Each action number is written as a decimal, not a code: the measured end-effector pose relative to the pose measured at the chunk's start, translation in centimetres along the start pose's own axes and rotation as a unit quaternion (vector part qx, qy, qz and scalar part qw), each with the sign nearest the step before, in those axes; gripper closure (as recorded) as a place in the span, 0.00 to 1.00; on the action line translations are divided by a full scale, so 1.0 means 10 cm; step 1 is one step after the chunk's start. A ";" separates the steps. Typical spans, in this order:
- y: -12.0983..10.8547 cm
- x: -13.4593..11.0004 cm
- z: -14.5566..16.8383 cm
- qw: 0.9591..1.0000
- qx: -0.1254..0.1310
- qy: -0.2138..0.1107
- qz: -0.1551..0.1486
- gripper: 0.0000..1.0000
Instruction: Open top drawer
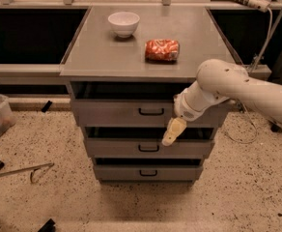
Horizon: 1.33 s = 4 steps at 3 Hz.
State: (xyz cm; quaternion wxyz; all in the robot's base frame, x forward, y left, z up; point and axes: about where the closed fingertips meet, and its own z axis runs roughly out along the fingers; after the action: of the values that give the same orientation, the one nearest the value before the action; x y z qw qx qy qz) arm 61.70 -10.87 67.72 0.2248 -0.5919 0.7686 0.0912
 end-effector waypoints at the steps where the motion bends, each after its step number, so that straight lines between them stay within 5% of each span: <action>1: -0.08 -0.12 0.01 0.999 0.032 0.003 -0.029 0.00; 2: -0.10 -0.23 0.00 0.995 0.074 -0.008 -0.060 0.00; 3: -0.10 -0.28 0.05 0.993 0.088 0.005 -0.077 0.00; 4: -0.09 -0.21 0.27 0.995 0.061 0.032 -0.075 0.00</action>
Offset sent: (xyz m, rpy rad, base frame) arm 0.0187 0.0250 0.0235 -0.0520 -0.3238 0.0540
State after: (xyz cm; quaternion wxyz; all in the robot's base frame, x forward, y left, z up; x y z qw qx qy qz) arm 63.59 -8.17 66.41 0.2417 -0.6361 0.7327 0.0083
